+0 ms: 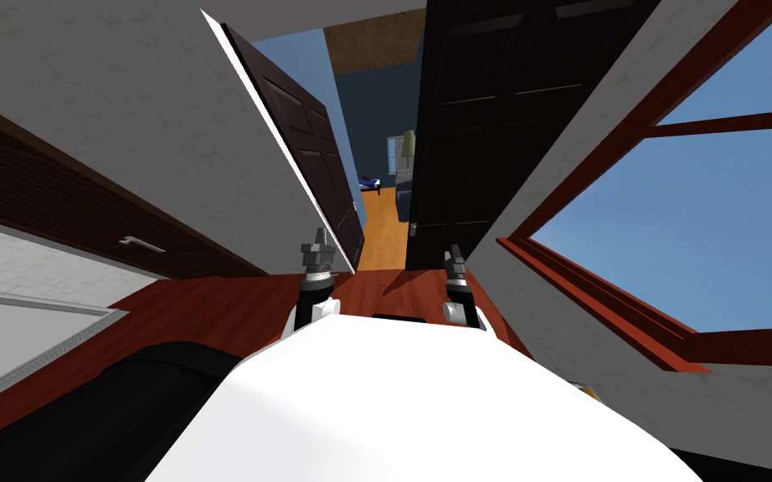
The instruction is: Push the door open
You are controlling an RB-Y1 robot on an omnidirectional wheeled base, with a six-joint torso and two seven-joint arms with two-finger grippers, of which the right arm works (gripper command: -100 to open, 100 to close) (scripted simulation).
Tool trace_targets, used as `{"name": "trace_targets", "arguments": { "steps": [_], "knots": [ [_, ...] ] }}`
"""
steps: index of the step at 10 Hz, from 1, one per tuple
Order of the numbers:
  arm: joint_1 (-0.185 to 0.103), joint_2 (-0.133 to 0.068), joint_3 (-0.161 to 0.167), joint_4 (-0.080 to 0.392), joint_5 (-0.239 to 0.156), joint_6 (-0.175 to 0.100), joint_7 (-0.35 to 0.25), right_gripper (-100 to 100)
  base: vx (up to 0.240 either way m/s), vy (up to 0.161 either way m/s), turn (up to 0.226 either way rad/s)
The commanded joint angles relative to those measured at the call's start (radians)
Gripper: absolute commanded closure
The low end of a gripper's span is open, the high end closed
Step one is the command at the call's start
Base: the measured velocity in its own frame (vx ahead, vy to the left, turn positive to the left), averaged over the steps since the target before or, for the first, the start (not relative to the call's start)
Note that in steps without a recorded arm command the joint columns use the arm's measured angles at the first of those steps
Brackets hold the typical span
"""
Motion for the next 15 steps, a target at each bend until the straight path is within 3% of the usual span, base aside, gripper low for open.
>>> {"name": "trace_targets", "arguments": {
  "steps": [1, 15],
  "knots": [
    [-0.018, 0.002, -0.001, 0.046, 0.002, -0.004, 0.0, -100, 0.101, -0.01, 0.029],
    [-0.175, 0.032, -0.02, 0.463, 0.014, -0.065, -0.009, -100, 0.101, -0.014, 0.026]
  ]
}}
